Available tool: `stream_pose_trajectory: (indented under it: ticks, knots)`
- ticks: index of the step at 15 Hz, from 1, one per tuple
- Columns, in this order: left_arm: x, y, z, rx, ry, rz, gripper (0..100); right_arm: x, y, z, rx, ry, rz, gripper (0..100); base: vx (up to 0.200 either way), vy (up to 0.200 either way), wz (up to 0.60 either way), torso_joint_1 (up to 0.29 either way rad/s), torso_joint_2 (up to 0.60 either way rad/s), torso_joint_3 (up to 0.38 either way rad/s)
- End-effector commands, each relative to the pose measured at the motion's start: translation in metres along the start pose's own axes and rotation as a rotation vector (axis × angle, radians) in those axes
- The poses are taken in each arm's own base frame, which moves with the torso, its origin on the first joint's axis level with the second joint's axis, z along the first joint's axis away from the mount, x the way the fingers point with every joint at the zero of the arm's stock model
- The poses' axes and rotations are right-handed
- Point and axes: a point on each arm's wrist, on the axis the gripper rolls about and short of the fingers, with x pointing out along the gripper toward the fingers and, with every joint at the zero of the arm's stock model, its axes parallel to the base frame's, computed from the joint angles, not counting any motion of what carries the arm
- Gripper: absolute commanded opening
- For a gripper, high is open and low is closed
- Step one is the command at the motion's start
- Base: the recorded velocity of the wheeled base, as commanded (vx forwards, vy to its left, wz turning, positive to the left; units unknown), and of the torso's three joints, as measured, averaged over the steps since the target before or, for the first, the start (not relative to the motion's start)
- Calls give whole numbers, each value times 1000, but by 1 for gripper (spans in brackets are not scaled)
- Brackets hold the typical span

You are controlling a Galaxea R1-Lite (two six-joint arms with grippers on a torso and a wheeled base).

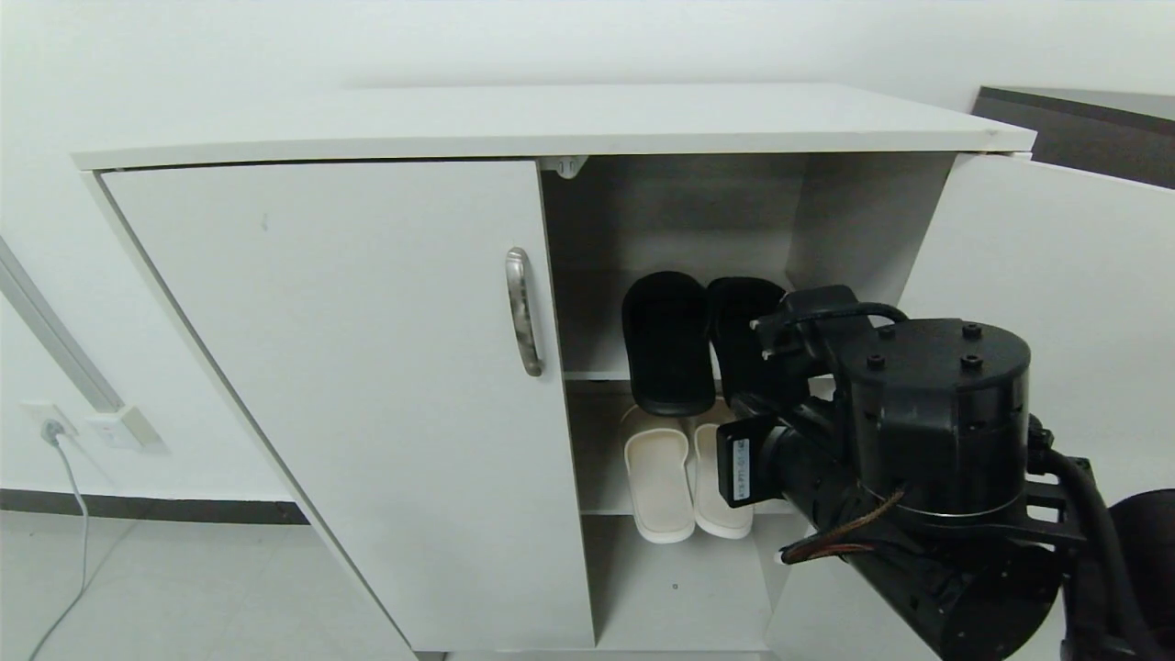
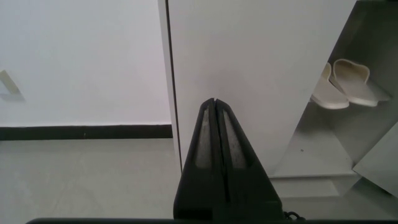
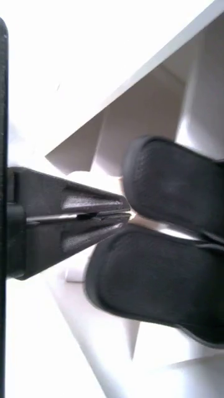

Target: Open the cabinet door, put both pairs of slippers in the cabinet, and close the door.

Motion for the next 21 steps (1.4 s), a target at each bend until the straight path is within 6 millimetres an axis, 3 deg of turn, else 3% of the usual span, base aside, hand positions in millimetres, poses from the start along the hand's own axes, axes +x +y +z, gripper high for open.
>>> stream_pose_trajectory:
  ticks: [1,4,15,21]
  knots:
    - [0,0,0,0,0,0,0,-1,-1,-3,-9,1,0,0,0,0,0,0,0,0]
    - [0,0,0,0,0,0,0,0,0,-3,-2,-10,2,0,0,0,0,0,0,0]
    - [0,0,0,-1,0,0,0,10,2,-19,-19,21,-9,0,-200,0,0,5,3,-1]
    - [0,0,0,0,0,0,0,30,-2,-35,-22,37,-47,0,-200,0,0,-1,3,1]
